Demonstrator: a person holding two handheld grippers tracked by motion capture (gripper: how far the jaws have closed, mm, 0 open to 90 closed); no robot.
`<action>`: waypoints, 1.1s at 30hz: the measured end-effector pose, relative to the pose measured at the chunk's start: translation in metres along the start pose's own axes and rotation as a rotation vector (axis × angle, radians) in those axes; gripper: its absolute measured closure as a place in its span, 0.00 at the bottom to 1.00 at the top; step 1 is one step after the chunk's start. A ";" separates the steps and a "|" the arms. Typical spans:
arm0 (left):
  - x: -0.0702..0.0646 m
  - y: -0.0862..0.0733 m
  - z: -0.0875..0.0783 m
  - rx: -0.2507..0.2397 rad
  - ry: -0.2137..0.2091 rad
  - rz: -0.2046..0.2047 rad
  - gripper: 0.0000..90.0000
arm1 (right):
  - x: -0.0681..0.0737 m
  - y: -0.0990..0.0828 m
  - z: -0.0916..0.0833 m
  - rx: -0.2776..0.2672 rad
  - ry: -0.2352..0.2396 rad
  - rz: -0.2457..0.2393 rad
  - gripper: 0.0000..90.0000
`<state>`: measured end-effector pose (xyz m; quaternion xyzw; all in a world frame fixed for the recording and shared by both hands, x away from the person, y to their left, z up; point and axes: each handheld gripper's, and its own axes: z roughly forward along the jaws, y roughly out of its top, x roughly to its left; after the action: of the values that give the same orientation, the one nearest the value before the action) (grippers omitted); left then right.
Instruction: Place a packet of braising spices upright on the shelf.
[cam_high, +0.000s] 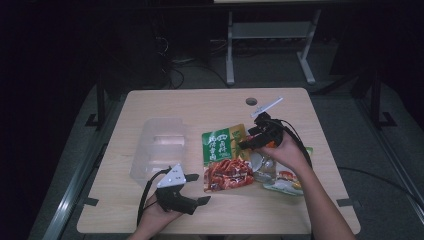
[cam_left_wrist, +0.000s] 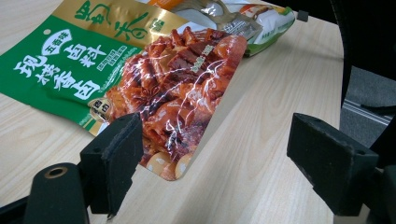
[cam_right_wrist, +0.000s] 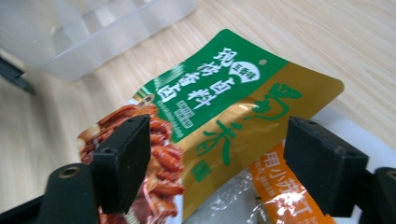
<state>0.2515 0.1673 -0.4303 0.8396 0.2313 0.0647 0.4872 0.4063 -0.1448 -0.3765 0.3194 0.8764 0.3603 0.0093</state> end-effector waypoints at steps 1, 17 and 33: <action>0.000 0.000 0.000 0.000 0.000 -0.001 0.20 | -0.006 0.001 0.005 0.011 -0.012 0.016 0.26; -0.001 0.000 0.001 0.008 0.000 0.001 0.20 | -0.034 -0.005 0.040 0.102 0.002 0.111 0.37; -0.002 0.000 0.001 -0.001 0.007 0.008 0.20 | -0.032 -0.007 0.050 0.135 0.145 0.081 0.94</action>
<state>0.2505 0.1654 -0.4306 0.8400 0.2296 0.0698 0.4866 0.4402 -0.1351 -0.4251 0.3275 0.8834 0.3228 -0.0900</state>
